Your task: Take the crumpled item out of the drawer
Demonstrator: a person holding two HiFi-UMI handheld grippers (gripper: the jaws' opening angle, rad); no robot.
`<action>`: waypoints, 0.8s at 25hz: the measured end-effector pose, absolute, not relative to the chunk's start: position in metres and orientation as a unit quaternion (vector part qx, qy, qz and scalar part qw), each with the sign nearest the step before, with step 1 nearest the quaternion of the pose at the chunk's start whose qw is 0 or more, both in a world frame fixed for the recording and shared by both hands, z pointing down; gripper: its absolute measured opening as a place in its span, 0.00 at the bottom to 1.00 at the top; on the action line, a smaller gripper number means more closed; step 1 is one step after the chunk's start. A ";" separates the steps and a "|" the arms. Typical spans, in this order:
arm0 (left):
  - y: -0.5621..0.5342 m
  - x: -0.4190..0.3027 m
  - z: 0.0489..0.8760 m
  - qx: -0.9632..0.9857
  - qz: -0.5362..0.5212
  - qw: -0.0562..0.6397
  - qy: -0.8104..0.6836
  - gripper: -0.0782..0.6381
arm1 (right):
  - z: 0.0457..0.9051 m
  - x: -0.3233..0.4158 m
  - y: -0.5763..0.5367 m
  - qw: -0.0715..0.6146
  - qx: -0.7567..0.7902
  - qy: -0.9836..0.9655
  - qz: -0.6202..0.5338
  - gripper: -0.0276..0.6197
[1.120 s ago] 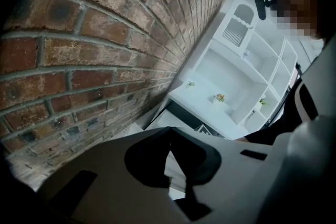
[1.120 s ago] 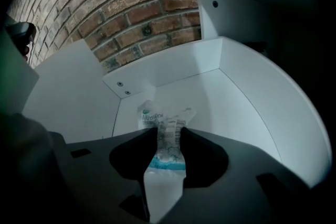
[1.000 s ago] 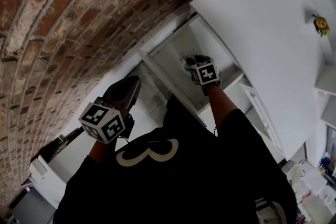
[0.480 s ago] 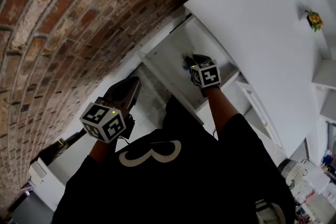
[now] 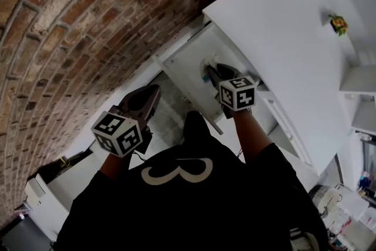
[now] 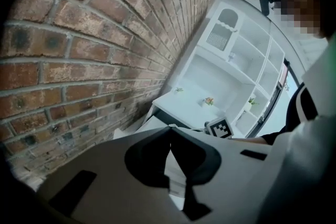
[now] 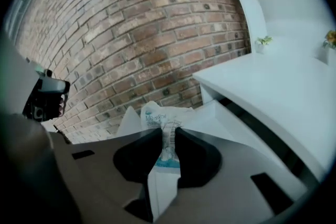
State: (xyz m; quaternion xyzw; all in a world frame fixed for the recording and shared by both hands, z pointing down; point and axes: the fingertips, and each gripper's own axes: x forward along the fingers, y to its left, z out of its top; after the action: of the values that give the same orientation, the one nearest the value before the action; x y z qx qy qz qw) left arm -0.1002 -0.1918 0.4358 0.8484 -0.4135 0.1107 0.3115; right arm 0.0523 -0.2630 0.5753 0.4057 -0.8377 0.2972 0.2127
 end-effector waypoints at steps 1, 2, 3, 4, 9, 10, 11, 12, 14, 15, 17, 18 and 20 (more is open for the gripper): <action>-0.190 -0.099 0.431 0.851 0.108 0.307 -0.413 0.11 | 0.563 0.053 -0.259 0.205 0.406 -0.842 0.290 0.18; -0.187 -0.097 0.426 0.853 0.104 0.304 -0.412 0.11 | 0.550 0.053 -0.255 0.198 0.406 -0.846 0.283 0.18; -0.184 -0.095 0.422 0.855 0.101 0.300 -0.411 0.11 | 0.537 0.053 -0.251 0.190 0.405 -0.851 0.275 0.18; -0.181 -0.093 0.417 0.857 0.097 0.296 -0.410 0.11 | 0.524 0.053 -0.247 0.183 0.404 -0.856 0.266 0.18; -0.167 -0.088 0.389 0.869 0.082 0.273 -0.403 0.11 | 0.463 0.049 -0.222 0.141 0.400 -0.878 0.220 0.18; -0.164 -0.087 0.384 0.872 0.079 0.267 -0.403 0.11 | 0.452 0.048 -0.217 0.133 0.398 -0.883 0.211 0.18; -0.161 -0.087 0.379 0.873 0.077 0.262 -0.403 0.11 | 0.440 0.048 -0.212 0.126 0.396 -0.886 0.204 0.18; -0.159 -0.086 0.374 0.875 0.075 0.258 -0.403 0.11 | 0.429 0.047 -0.207 0.118 0.394 -0.890 0.197 0.18; -0.154 -0.085 0.366 0.877 0.072 0.252 -0.402 0.11 | 0.406 0.047 -0.197 0.104 0.392 -0.895 0.184 0.18; -0.152 -0.084 0.361 0.879 0.069 0.249 -0.401 0.11 | 0.396 0.047 -0.192 0.099 0.390 -0.898 0.176 0.18; -0.148 -0.083 0.352 0.883 0.062 0.242 -0.397 0.11 | 0.375 0.047 -0.182 0.089 0.386 -0.904 0.162 0.18; -0.146 -0.083 0.347 0.886 0.058 0.237 -0.395 0.11 | 0.366 0.047 -0.177 0.084 0.384 -0.906 0.155 0.18; -0.144 -0.082 0.335 0.891 0.050 0.225 -0.391 0.11 | 0.349 0.047 -0.169 0.074 0.379 -0.912 0.140 0.18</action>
State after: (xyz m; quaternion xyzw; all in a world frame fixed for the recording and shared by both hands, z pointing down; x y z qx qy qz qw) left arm -0.0817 -0.1441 0.3354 0.8909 -0.3914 0.0495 0.2249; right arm 0.0465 -0.1687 0.3486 0.3788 -0.9118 0.1402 0.0735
